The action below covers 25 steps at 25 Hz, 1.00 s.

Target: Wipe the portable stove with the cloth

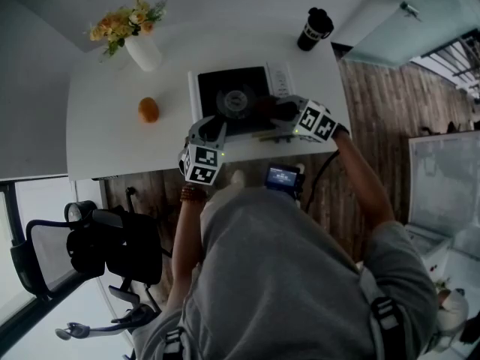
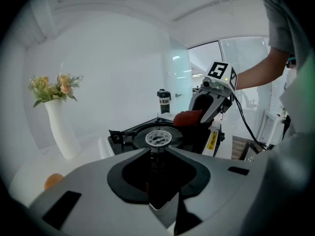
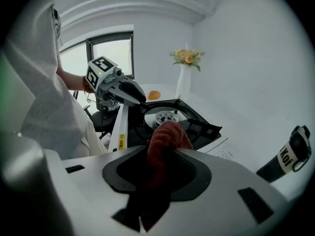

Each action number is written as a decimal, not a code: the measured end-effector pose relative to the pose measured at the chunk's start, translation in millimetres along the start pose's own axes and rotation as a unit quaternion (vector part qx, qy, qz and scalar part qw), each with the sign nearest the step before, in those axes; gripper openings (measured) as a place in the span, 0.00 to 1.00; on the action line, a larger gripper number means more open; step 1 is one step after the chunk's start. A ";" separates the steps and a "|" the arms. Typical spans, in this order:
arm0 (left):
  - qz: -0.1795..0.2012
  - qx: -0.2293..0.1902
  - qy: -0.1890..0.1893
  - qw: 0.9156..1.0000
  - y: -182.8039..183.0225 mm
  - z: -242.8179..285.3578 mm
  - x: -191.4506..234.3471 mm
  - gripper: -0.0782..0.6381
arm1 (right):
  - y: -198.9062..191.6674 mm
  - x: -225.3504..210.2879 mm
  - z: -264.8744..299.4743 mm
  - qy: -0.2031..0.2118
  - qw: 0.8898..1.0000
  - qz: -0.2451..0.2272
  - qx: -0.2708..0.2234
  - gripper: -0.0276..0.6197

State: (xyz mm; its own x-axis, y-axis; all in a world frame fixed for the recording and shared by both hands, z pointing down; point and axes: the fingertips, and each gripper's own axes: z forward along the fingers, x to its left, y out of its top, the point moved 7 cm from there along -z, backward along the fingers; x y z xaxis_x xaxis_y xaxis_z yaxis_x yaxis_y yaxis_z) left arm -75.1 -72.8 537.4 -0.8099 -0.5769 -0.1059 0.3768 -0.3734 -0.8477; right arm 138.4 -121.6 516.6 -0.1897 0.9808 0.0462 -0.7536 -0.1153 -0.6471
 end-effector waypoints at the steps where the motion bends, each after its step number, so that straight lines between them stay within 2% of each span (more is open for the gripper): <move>1: 0.000 -0.001 -0.003 1.000 0.0 -0.1 -0.1 0.26 | -0.3 -0.1 -1.7 -0.005 1.000 -0.005 -0.005 0.28; 3: -0.002 -0.004 -0.008 1.000 0.7 0.2 0.5 0.27 | -0.5 -3.8 -4.5 -0.023 1.000 -0.004 -0.007 0.38; 6: 0.001 -0.008 -0.008 1.000 0.6 0.0 1.9 0.27 | -0.8 -11.0 2.3 -0.072 0.997 -0.008 0.007 0.40; 10: 0.024 -0.021 -0.024 0.999 1.6 -0.9 -3.4 0.28 | -0.7 -14.0 7.0 -0.118 0.993 -0.007 0.020 0.23; 12: 0.039 -0.020 -0.051 0.998 -0.4 -4.2 -9.0 0.33 | 2.0 -15.3 -0.2 -0.132 0.991 0.006 0.014 0.21; 14: 0.037 -0.026 -0.058 0.997 -1.4 -8.6 -8.7 0.36 | 9.5 -14.5 -12.8 -0.138 0.990 0.017 -0.004 0.20; 17: 0.036 -0.024 -0.046 0.998 -7.2 -16.5 -3.2 0.37 | 27.9 0.0 -30.7 -0.115 0.993 0.026 -0.022 0.21; 20: 0.022 -0.032 -0.059 0.998 -12.4 -25.9 -0.7 0.39 | 43.7 26.8 -32.7 -0.076 0.997 0.003 -0.011 0.21; 23: 0.001 -0.062 -0.075 0.995 -14.4 -32.1 -0.9 0.39 | 48.0 51.0 -18.1 -0.042 0.998 -0.037 0.027 0.21; 25: -0.003 -0.061 -0.066 0.996 -16.6 -32.0 -0.8 0.40 | 42.9 58.7 -3.8 -0.035 0.995 -0.062 0.067 0.21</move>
State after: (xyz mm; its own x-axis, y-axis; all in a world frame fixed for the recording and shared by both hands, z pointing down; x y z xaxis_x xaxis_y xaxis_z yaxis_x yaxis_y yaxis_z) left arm -95.1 -42.9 534.9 -0.7427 -0.6685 -0.0379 0.3080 -0.2908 -0.9059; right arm 97.4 -68.4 488.6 -0.1292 0.9759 0.1757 -0.8508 -0.0181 -0.5252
